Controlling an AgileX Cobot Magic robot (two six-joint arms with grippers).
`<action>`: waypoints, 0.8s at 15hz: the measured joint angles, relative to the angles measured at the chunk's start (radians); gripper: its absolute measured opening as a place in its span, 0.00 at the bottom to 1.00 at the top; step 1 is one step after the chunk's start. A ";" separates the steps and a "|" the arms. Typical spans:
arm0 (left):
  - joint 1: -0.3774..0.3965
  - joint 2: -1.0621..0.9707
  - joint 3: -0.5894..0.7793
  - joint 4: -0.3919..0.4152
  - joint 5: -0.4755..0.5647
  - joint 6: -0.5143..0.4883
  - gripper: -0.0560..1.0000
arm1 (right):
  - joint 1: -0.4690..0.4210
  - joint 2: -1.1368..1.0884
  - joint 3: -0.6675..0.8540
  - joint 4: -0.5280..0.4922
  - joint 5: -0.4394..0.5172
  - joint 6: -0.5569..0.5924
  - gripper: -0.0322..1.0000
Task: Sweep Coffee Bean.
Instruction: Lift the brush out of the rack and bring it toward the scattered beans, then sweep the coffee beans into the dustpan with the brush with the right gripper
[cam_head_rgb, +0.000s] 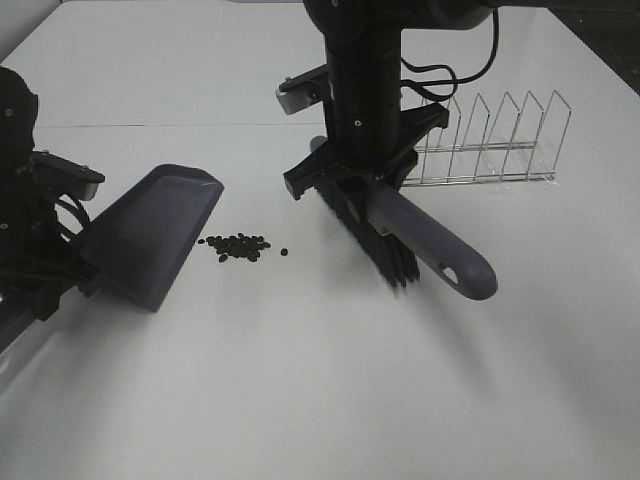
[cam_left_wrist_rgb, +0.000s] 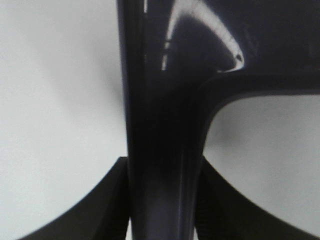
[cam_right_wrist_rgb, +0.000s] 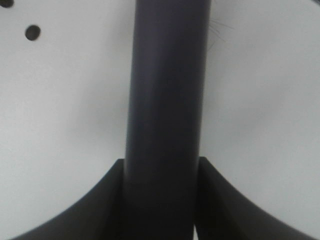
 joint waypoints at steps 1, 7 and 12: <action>-0.012 0.013 -0.004 -0.005 0.003 0.000 0.36 | 0.014 0.029 -0.035 -0.001 0.000 -0.010 0.38; -0.025 0.057 -0.004 -0.036 0.019 0.032 0.36 | 0.051 0.223 -0.292 0.097 -0.013 -0.076 0.38; -0.025 0.063 -0.004 -0.111 0.020 0.082 0.36 | 0.050 0.315 -0.401 0.273 -0.009 -0.095 0.38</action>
